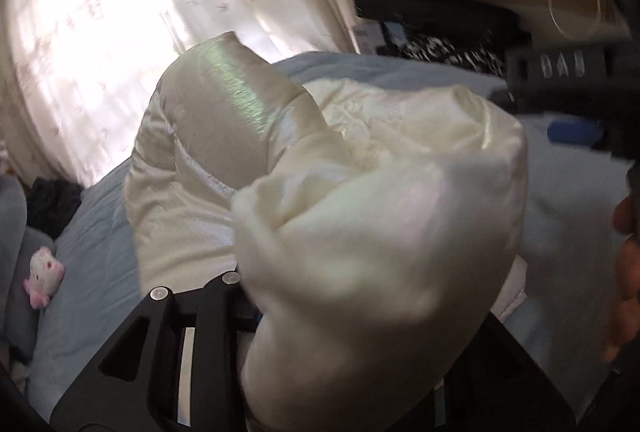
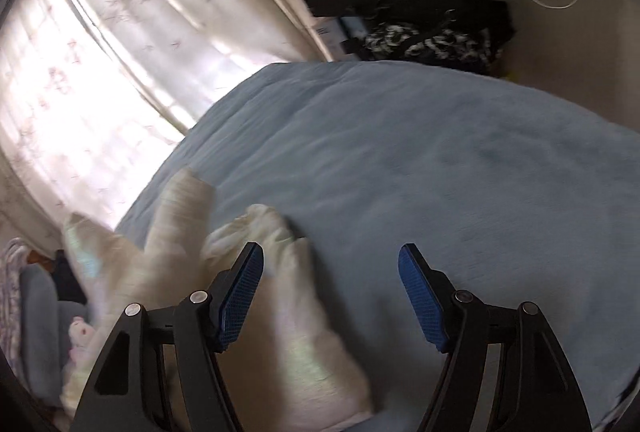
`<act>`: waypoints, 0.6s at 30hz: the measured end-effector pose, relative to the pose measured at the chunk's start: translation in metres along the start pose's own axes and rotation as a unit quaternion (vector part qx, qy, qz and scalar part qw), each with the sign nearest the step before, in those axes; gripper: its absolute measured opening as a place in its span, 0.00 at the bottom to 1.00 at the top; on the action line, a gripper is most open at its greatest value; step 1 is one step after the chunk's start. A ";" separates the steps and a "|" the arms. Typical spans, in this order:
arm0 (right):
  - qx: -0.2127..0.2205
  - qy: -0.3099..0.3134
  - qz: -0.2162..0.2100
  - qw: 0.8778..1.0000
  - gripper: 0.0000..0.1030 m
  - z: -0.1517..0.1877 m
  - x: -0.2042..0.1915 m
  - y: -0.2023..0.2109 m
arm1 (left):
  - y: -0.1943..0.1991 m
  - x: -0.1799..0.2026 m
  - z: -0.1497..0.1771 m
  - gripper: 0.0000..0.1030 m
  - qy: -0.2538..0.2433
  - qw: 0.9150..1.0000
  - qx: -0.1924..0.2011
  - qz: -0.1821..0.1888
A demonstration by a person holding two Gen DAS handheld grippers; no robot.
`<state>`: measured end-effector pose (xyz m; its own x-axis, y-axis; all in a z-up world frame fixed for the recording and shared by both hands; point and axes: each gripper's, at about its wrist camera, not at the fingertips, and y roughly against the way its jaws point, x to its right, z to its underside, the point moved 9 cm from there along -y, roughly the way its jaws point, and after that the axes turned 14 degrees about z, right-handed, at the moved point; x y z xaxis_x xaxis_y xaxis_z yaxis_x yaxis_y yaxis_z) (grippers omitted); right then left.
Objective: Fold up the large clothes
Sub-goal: 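Fold the lifted bundle end over the middle with the left gripper while the right gripper releases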
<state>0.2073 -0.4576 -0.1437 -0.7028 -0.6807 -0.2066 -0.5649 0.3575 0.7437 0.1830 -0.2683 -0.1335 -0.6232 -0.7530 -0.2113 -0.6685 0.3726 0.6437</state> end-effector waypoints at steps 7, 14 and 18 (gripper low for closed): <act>-0.014 0.004 0.036 0.999 0.69 0.013 0.048 -0.026 | -0.032 0.077 0.027 0.42 -0.110 0.993 0.020 -0.023; -0.028 0.000 0.037 0.999 0.69 0.027 0.055 -0.041 | -0.027 0.092 0.035 0.79 -0.141 0.989 0.035 0.020; -0.024 0.000 0.021 0.999 0.69 0.026 0.049 -0.027 | -0.014 0.093 0.037 0.83 -0.129 0.987 0.024 0.089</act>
<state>0.1772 -0.4835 -0.1909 -0.7257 -0.6657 -0.1736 -0.5132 0.3559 0.7810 0.1196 -0.3233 -0.1894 -0.8115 -0.5120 -0.2816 -0.5528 0.5166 0.6539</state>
